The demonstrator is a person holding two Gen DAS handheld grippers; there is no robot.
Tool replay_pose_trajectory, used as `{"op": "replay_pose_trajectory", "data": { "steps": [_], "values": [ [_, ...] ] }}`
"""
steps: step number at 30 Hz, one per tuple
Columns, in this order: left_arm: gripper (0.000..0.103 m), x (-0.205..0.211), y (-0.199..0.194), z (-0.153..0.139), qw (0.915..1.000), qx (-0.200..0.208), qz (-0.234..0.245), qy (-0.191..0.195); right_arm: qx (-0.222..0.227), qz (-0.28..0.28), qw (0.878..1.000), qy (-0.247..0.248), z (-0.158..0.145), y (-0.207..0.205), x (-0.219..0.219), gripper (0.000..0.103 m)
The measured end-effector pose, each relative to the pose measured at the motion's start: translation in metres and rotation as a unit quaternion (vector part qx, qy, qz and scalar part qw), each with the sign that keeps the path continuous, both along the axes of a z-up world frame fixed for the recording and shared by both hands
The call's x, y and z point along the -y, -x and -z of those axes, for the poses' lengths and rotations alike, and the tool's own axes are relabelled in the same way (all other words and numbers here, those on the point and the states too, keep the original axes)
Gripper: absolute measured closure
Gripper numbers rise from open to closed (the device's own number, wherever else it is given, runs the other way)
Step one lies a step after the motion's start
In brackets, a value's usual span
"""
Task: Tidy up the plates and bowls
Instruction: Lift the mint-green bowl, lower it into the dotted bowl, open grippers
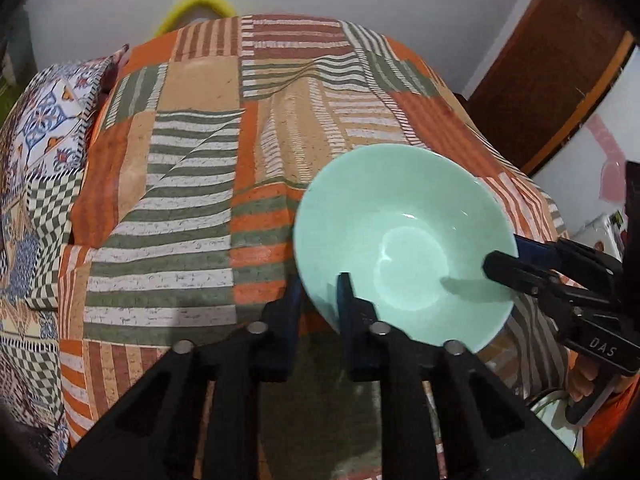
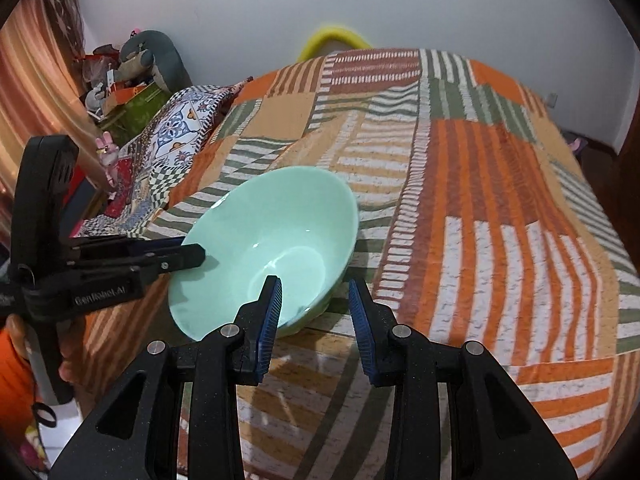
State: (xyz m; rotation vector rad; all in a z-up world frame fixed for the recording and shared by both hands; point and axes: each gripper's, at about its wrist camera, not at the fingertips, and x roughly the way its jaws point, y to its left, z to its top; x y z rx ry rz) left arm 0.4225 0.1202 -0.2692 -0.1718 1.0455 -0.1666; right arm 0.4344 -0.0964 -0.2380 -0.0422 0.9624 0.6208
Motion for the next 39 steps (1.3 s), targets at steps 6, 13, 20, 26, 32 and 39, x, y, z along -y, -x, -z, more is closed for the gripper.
{"op": "replay_pose_trajectory", "data": {
  "steps": [6,13,20,26,32,39],
  "values": [
    [0.089,0.003,0.010,-0.014,0.9998,0.011,0.003,-0.015,-0.002,0.015,1.000,0.006,-0.002,0.003,0.001,0.081],
    [0.089,0.003,0.049,-0.063,0.9976,0.063,-0.009,-0.026,0.022,0.015,0.999,-0.020,-0.036,0.023,0.002,0.083],
    [0.089,-0.002,0.107,-0.114,0.9938,0.102,-0.026,-0.035,0.062,-0.005,0.997,-0.040,-0.084,0.069,-0.006,0.083],
    [0.089,-0.011,0.173,-0.153,0.9890,0.133,-0.049,-0.044,0.086,-0.030,0.994,-0.055,-0.117,0.117,-0.019,0.083],
    [0.089,-0.018,0.231,-0.174,0.9858,0.140,-0.071,-0.059,0.107,-0.055,0.991,-0.062,-0.132,0.162,-0.031,0.083],
    [0.089,-0.022,0.288,-0.174,0.9845,0.136,-0.091,-0.063,0.107,-0.074,0.989,-0.072,-0.126,0.204,-0.035,0.083]
  ]
}}
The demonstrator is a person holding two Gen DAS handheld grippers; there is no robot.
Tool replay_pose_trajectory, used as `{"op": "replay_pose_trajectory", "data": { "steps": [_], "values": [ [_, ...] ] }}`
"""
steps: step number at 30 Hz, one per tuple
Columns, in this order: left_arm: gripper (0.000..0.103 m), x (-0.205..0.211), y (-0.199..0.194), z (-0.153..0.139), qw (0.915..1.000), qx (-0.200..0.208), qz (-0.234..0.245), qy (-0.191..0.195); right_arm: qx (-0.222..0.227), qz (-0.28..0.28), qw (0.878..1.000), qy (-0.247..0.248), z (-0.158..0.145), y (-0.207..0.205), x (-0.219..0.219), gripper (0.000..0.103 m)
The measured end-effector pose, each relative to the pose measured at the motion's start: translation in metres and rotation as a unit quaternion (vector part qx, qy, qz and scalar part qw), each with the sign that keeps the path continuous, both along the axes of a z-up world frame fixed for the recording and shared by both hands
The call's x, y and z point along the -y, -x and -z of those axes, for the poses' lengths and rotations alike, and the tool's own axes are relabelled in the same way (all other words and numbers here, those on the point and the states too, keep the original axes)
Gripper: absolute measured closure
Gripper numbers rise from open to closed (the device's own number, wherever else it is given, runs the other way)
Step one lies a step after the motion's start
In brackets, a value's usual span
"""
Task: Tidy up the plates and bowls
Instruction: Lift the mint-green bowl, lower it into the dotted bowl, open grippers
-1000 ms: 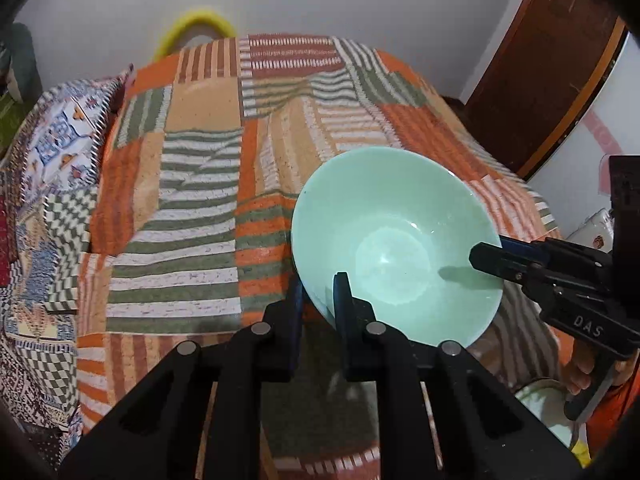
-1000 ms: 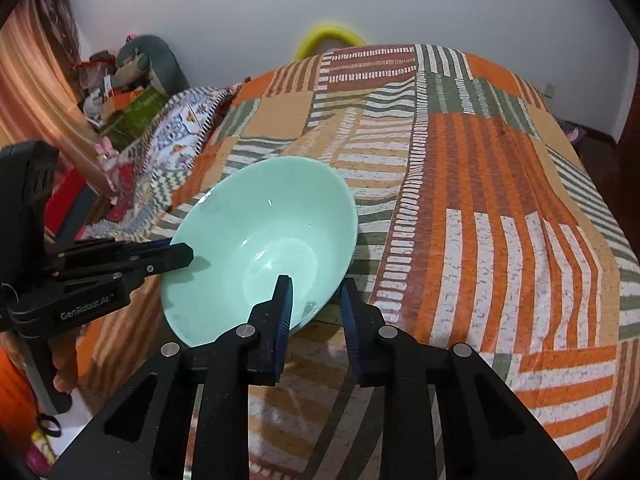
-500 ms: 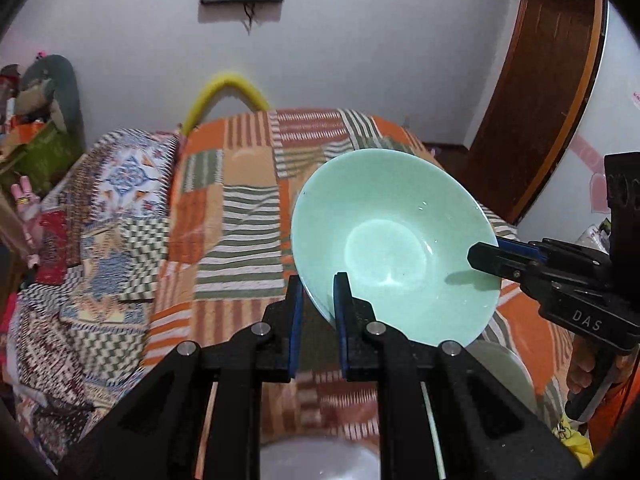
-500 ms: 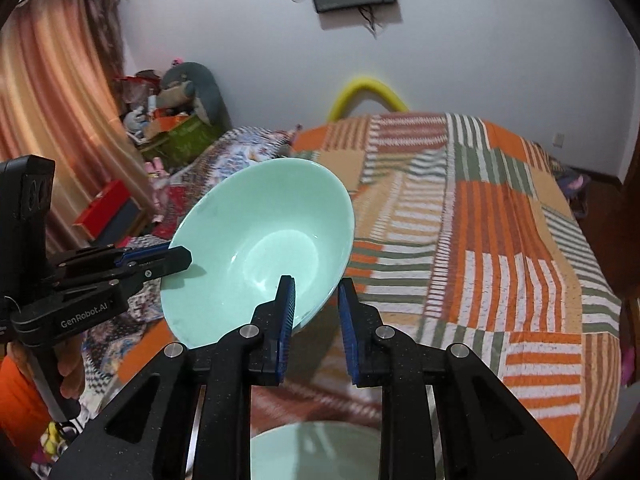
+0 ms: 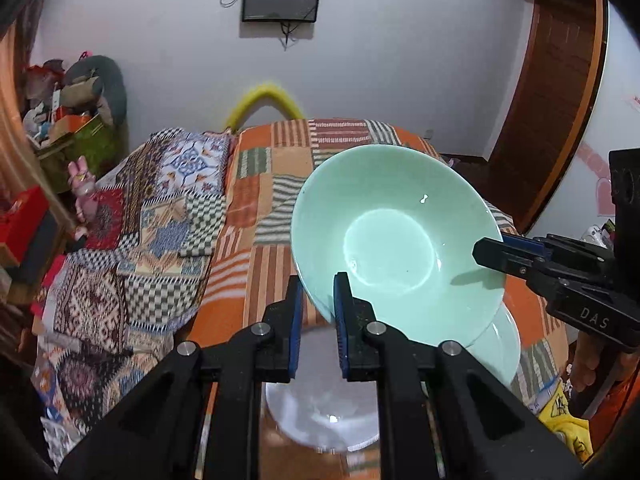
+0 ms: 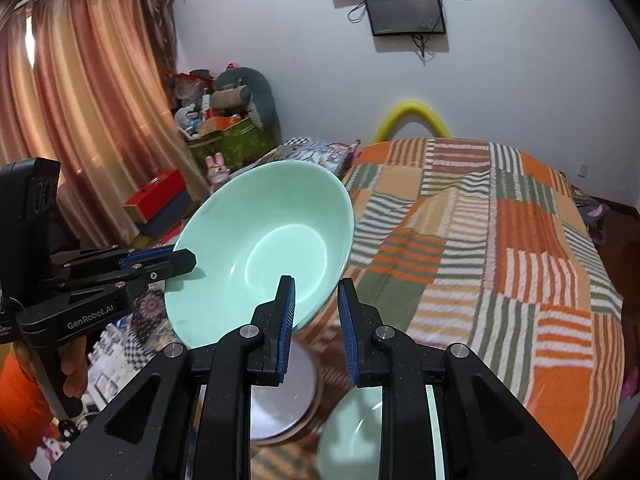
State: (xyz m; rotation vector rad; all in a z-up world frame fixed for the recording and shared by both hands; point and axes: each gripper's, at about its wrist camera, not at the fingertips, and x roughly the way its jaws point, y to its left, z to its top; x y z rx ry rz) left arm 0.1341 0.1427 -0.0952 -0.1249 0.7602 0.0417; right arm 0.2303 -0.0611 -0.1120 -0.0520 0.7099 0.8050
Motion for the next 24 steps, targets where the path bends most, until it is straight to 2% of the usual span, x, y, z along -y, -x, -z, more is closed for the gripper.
{"op": "replay_pose_trajectory", "data": {
  "steps": [8,16,24],
  "values": [
    [0.089,-0.004,0.040,0.028,0.9995,-0.019,-0.020,0.017,-0.017,-0.018,1.000,0.013,0.024,0.031,-0.005,0.083],
    [0.089,-0.010,0.050,0.060,0.9978,-0.053,-0.032,0.024,-0.038,-0.021,0.999,0.031,0.056,0.044,-0.015,0.083],
    [0.089,-0.006,0.051,0.091,0.9955,-0.084,-0.042,0.010,-0.061,-0.026,0.996,0.056,0.084,0.049,-0.024,0.083]
  ]
}}
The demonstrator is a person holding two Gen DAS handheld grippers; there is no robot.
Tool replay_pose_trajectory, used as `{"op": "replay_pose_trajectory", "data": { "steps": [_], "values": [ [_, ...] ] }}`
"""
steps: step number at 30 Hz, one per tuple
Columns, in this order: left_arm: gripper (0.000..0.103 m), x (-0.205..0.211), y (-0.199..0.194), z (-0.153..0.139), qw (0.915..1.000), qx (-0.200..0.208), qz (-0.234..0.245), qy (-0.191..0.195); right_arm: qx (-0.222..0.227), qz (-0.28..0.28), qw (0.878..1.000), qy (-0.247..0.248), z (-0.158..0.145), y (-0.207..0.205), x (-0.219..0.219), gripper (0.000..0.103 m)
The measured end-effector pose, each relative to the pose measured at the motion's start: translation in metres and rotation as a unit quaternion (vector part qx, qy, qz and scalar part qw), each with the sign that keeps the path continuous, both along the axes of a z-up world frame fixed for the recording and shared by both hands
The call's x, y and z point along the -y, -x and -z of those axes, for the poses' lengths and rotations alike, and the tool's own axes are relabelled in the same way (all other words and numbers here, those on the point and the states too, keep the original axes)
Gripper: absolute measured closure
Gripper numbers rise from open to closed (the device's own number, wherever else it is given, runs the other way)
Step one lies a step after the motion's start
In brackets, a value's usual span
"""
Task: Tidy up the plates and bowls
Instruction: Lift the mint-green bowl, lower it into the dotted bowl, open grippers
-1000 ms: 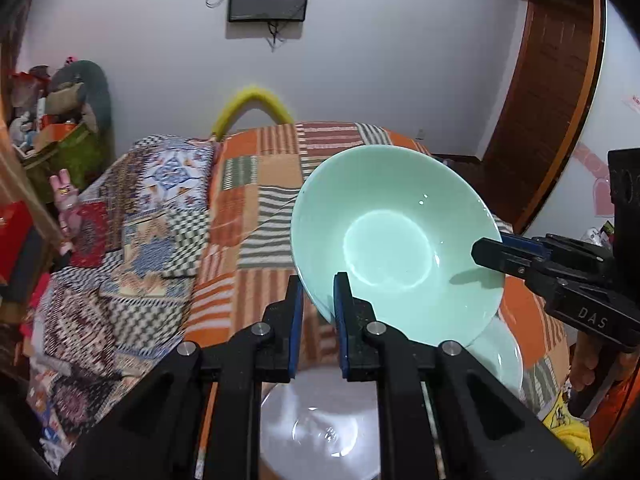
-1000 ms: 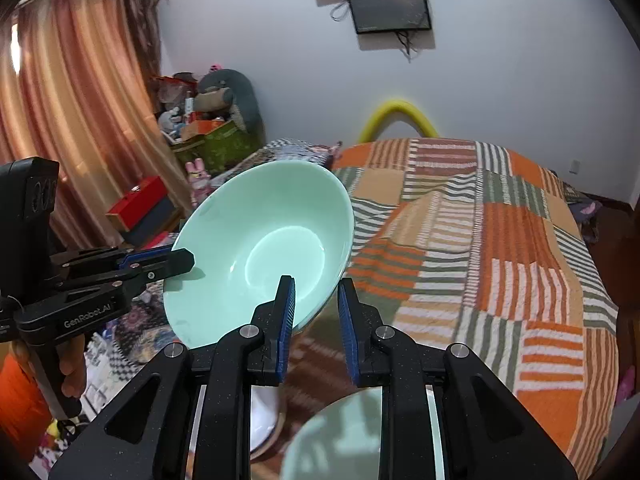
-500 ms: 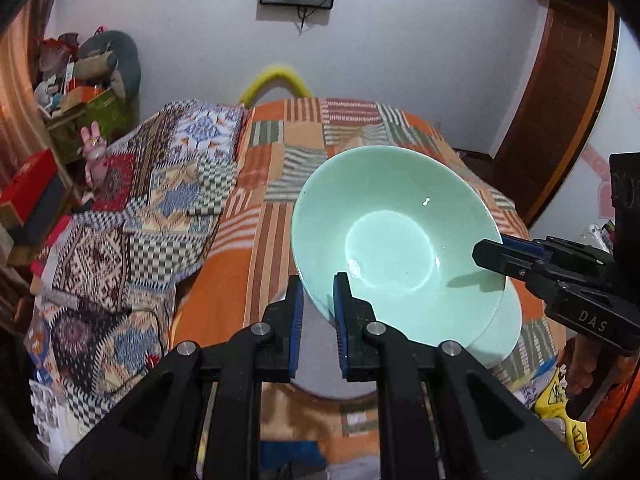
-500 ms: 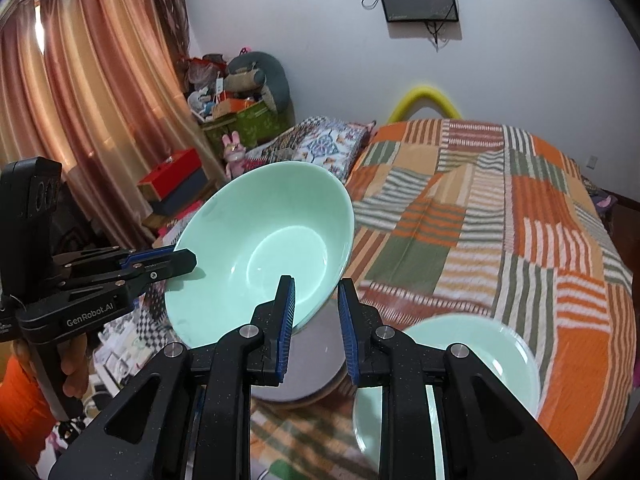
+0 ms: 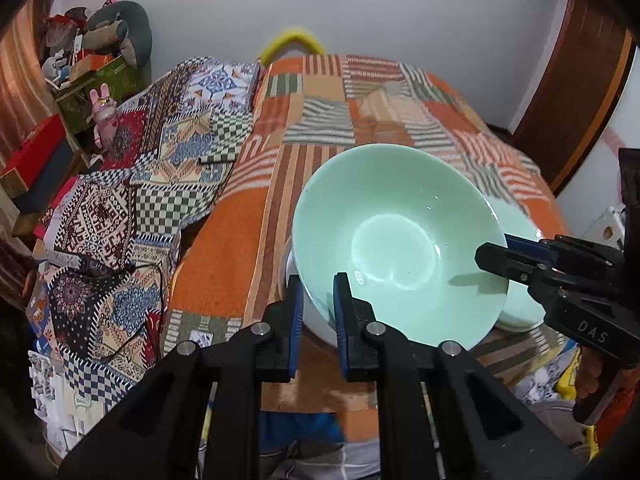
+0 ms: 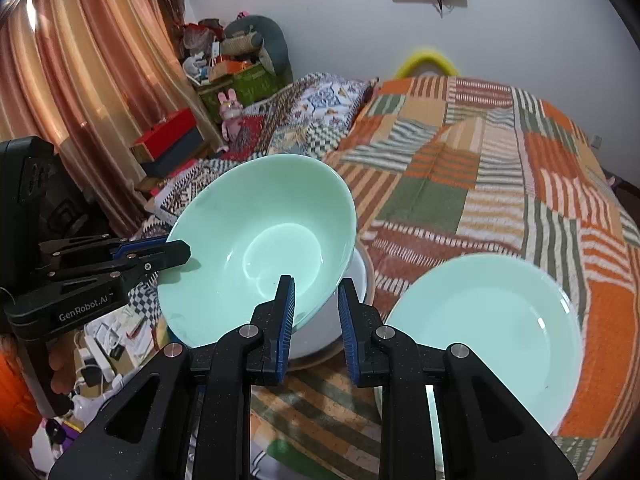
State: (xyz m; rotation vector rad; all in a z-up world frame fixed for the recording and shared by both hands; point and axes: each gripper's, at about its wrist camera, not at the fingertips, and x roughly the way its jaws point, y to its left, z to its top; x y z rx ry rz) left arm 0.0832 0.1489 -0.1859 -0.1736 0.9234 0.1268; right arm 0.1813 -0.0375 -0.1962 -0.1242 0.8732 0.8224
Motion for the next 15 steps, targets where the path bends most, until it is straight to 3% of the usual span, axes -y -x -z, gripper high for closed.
{"op": "replay_pose_trajectory", "data": {
  "steps": [10,15],
  "values": [
    [0.089,0.003,-0.007,0.028,0.9991,-0.031,-0.002,-0.030,-0.005,-0.006,0.999,0.042,0.026,-0.001,-0.013,0.083],
    [0.089,0.000,-0.012,0.036,0.9989,-0.043,-0.006,-0.017,-0.006,-0.003,0.999,0.046,0.029,-0.002,-0.014,0.083]
  ]
}}
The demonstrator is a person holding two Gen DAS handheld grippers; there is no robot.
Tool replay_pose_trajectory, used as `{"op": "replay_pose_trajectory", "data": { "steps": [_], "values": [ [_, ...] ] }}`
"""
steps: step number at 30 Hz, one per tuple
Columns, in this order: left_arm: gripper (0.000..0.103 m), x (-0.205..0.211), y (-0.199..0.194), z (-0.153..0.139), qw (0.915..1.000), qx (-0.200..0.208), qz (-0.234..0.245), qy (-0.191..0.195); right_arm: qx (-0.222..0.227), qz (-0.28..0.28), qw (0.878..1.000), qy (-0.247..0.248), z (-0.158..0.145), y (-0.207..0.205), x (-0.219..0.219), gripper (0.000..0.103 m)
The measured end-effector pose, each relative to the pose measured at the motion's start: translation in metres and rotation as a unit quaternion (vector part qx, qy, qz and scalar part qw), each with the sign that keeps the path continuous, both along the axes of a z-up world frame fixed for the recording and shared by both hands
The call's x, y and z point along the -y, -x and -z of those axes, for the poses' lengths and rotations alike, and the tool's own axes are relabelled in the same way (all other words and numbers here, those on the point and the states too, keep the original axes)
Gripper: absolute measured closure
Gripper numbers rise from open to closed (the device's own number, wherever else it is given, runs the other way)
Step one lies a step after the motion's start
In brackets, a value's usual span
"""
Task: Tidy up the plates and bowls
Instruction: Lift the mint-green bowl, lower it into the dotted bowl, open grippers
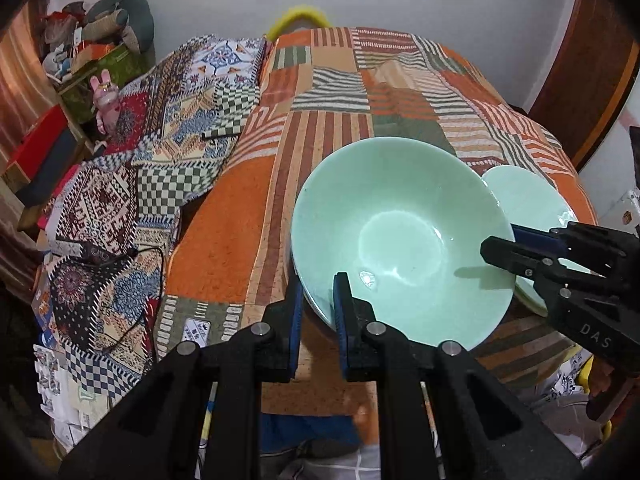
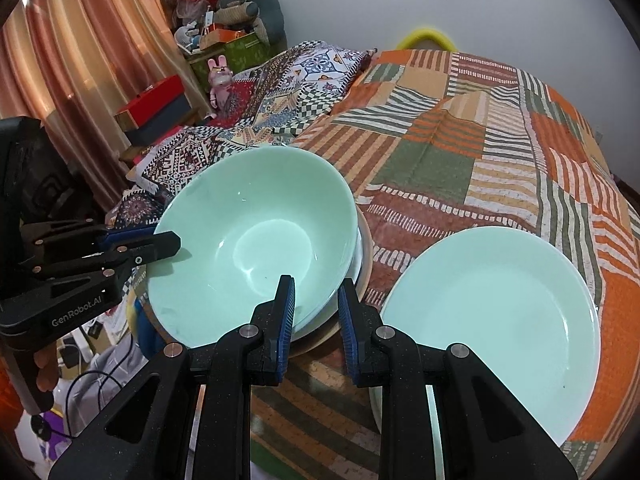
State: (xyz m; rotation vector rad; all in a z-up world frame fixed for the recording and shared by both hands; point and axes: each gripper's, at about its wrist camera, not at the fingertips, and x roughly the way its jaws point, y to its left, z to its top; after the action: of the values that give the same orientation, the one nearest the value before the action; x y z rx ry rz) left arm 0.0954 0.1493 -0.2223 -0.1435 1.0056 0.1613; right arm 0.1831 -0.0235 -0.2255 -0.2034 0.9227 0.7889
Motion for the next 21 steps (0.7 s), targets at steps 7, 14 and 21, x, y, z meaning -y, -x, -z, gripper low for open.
{"op": "replay_pose_trajectory", "data": {
  "steps": [7,14,21],
  "values": [
    [0.089,-0.001,-0.005,0.012,0.9999,-0.016,-0.004,-0.002,0.004,0.001,1.000,0.012,0.007,-0.001,-0.004,0.083],
    [0.087,0.000,-0.009,0.013,0.9998,-0.015,-0.007,-0.008,0.010,0.001,1.000,0.016,0.012,-0.002,-0.006,0.081],
    [0.085,0.000,-0.004,0.011,0.9999,-0.007,-0.008,-0.005,0.015,-0.004,1.000,0.016,0.010,-0.001,-0.005,0.080]
  ]
}}
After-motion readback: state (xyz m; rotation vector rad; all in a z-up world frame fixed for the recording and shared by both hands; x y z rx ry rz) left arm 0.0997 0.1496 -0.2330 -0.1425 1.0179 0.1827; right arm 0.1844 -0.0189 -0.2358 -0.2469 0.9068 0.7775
